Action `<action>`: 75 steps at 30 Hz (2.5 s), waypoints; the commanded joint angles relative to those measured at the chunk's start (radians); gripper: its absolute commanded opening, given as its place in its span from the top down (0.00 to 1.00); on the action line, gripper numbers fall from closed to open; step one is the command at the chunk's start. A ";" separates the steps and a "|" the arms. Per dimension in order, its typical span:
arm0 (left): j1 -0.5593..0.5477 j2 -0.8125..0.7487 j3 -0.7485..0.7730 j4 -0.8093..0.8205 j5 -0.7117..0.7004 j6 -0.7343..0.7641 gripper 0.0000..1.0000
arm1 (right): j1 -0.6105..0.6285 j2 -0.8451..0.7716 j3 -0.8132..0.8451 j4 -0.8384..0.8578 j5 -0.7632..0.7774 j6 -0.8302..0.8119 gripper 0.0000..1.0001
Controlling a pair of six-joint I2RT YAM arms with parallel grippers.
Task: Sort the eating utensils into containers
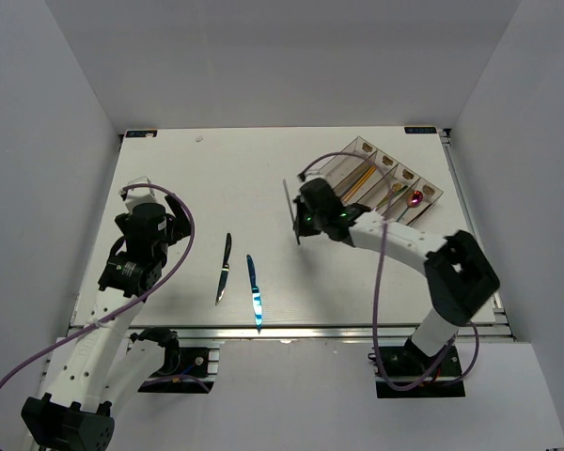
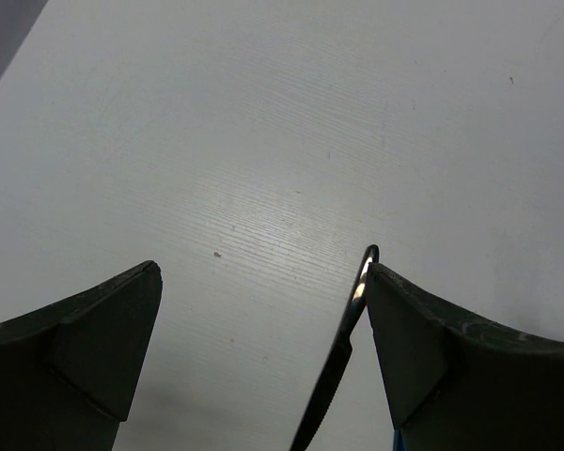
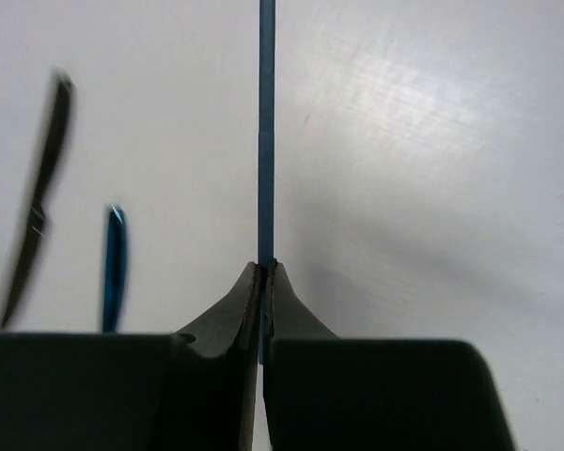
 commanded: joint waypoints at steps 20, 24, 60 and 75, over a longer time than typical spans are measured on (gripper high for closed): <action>0.003 -0.012 -0.002 0.003 0.006 0.000 0.02 | -0.573 0.002 -0.032 0.350 0.096 0.491 1.00; 0.003 -0.008 -0.002 0.005 0.005 0.000 0.02 | -0.599 0.054 0.014 0.356 0.044 0.486 1.00; 0.003 0.006 0.004 -0.006 -0.027 -0.005 0.02 | 0.172 0.048 0.160 -0.019 0.312 0.075 0.11; 0.003 -0.043 -0.002 -0.001 -0.014 -0.006 0.02 | 0.361 0.318 0.350 -0.239 0.349 0.279 0.28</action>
